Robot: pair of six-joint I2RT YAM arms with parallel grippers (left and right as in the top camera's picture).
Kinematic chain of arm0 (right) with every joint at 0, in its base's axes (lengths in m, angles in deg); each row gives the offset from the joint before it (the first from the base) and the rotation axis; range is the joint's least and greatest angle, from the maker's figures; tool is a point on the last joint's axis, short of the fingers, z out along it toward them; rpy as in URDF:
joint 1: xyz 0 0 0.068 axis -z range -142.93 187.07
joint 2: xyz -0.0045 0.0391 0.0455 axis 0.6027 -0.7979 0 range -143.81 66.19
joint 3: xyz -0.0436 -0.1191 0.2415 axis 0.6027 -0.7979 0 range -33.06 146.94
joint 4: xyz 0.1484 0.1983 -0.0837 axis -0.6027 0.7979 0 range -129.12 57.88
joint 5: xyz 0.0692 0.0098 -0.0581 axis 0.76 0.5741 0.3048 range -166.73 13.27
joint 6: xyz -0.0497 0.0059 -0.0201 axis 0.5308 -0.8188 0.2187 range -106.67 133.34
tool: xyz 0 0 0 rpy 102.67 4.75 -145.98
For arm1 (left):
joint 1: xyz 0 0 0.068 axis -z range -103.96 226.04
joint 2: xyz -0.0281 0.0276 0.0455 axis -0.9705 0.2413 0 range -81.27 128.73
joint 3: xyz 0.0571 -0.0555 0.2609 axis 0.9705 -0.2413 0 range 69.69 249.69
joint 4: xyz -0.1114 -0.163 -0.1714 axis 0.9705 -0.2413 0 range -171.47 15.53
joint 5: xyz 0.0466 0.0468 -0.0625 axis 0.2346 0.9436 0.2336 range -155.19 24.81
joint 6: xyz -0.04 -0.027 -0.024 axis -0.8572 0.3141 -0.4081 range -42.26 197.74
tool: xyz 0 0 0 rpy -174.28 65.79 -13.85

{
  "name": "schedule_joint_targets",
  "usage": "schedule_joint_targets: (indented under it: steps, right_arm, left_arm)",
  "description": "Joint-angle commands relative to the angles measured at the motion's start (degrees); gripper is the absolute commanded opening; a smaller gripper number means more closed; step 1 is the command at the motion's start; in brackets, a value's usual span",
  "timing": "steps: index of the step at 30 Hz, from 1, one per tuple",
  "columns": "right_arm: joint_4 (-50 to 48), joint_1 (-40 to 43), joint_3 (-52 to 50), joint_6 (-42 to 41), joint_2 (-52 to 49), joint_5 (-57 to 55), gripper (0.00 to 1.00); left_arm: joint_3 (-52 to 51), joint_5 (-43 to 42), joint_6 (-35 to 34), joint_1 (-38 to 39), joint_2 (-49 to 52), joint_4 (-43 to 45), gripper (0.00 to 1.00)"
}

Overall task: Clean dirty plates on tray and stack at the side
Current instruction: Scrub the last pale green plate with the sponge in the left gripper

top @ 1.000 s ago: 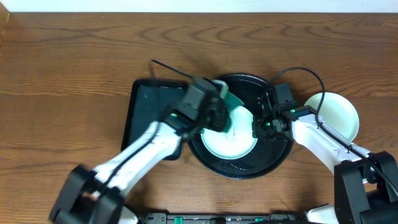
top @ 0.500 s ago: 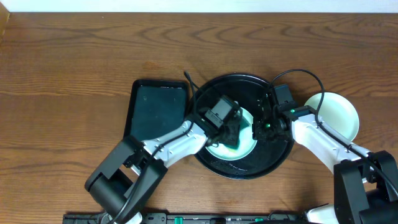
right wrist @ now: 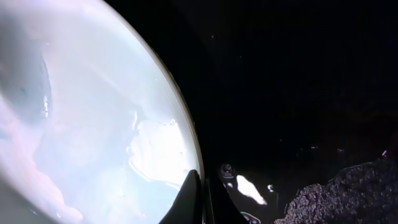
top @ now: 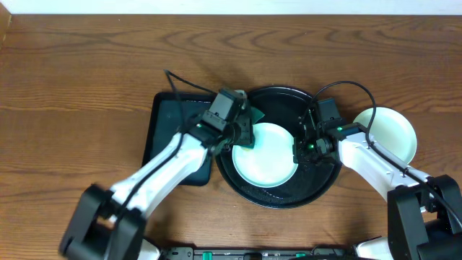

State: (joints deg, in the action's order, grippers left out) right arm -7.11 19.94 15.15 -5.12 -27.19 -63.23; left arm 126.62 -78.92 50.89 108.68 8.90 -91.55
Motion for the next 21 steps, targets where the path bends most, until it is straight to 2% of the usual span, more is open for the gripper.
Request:
schedule_joint_targets:
  steps: [1,7,14,19,21]
  right_arm:
    - [0.1,-0.3,0.0,0.1,-0.2,-0.5,0.01]
    - [0.2,-0.3,0.0,0.0,-0.2,-0.6,0.01]
    - [0.5,-0.3,0.0,0.0,-0.2,-0.6,0.01]
    - [0.5,-0.3,0.0,0.0,-0.2,-0.6,0.01]
    - [0.6,-0.3,0.0,-0.1,-0.2,-0.9,0.01]
  left_arm:
    - [0.2,-2.7,1.1,0.8,-3.1,-0.8,0.07]
    - [-0.6,-2.4,1.0,3.0,1.2,2.2,0.07]
    - [-0.6,-1.5,1.1,7.2,11.5,5.8,0.08]
    - [-0.5,5.9,1.6,4.6,13.6,3.3,0.08]
    - [-0.1,6.0,1.7,2.1,12.5,2.2,0.08]
